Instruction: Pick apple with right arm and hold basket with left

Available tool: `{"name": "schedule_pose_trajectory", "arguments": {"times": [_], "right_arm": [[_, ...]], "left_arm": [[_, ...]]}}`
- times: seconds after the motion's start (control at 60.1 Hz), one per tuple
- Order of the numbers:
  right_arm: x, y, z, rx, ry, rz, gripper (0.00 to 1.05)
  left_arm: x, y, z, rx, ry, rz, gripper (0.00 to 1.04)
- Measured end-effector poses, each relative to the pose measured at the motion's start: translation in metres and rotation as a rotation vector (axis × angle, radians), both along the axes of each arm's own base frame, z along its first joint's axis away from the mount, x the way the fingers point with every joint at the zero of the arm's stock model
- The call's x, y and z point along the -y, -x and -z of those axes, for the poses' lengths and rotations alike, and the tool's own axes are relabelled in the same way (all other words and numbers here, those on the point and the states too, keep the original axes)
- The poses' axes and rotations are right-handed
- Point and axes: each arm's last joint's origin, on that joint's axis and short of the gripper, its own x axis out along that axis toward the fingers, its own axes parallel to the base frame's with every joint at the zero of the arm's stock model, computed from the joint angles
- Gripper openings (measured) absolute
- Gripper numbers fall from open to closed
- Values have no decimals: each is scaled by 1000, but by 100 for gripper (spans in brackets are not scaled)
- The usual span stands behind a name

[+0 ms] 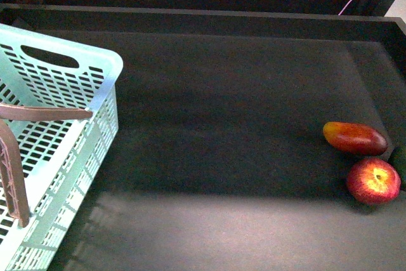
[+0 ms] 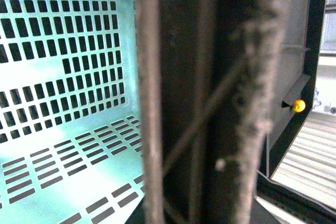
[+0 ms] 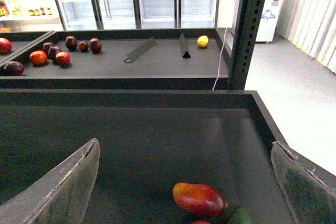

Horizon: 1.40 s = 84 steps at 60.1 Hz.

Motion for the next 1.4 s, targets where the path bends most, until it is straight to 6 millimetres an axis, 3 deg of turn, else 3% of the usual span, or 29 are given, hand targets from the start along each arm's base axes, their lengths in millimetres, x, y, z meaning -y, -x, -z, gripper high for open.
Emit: {"name": "schedule_pose_trajectory", "arguments": {"times": [0.333, 0.433, 0.616, 0.749, 1.131, 1.398], "right_arm": [[0, 0, 0, 0, 0, 0, 96], [0, 0, 0, 0, 0, 0, 96], [0, 0, 0, 0, 0, 0, 96], [0, 0, 0, 0, 0, 0, 96], [0, 0, 0, 0, 0, 0, 96], [0, 0, 0, 0, 0, 0, 96]], "left_arm": [[14, 5, -41, 57, -44, 118, 5], [39, -4, -55, 82, -59, 212, 5], [104, -29, -77, 140, -78, 441, 5], [140, -39, -82, 157, -86, 552, 5], [203, -55, -90, 217, -81, 726, 5], [236, -51, -88, 231, -74, 834, 5]]}}
